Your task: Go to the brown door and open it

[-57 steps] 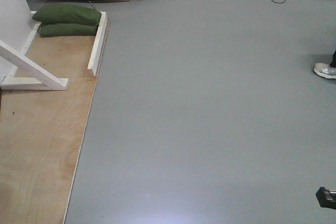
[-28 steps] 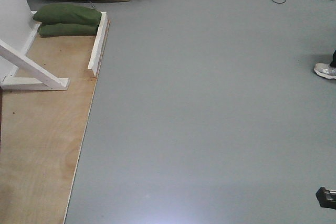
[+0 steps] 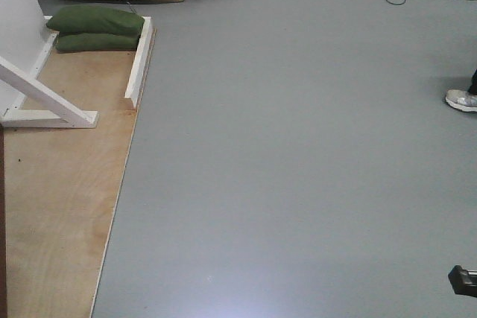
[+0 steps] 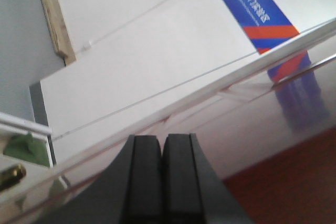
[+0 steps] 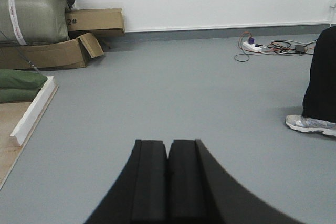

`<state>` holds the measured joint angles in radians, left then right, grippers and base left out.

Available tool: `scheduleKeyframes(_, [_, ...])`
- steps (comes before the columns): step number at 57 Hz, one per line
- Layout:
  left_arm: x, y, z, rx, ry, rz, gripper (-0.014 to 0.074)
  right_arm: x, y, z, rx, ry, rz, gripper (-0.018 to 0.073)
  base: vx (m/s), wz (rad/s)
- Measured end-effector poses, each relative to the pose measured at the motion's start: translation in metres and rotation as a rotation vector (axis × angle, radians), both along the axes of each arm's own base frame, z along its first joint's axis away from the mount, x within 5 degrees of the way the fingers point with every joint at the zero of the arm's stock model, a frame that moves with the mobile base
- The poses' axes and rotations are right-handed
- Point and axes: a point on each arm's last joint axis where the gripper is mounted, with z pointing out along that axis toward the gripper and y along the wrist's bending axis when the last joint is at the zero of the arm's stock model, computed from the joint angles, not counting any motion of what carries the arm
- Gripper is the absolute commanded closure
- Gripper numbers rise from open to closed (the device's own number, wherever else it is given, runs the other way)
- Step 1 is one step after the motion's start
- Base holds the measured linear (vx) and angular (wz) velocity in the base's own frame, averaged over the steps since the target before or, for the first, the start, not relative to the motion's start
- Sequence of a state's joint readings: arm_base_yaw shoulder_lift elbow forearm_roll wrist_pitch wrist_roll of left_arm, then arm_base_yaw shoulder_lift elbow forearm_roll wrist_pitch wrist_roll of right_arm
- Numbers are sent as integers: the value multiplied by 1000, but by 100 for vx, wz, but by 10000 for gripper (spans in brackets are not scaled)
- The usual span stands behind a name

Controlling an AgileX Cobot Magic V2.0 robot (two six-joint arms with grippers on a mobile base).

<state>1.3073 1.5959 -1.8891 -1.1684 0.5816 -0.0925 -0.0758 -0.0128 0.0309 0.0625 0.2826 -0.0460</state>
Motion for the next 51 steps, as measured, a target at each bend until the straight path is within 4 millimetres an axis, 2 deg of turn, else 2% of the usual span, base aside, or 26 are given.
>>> scheduleKeyframes(11, [-9,12,4,79,-36,154,600,0,0,0,0,0,0,559,0,0])
scheduleKeyframes(15, [-1,18,-4,52,-23,121,600,0,0,0,0,0,0,559,0,0])
scheduleKeyframes(26, [34,26,-38,-104,41,-101,600,0,0,0,0,0,0,559,0,0])
scheduleKeyframes(35, [41,18,-38,-113,66,-138,600,0,0,0,0,0,0,559,0,0])
scheduleKeyframes(51, [60,-16,-21,-65,85,-232,600,0,0,0,0,0,0,559,0,0])
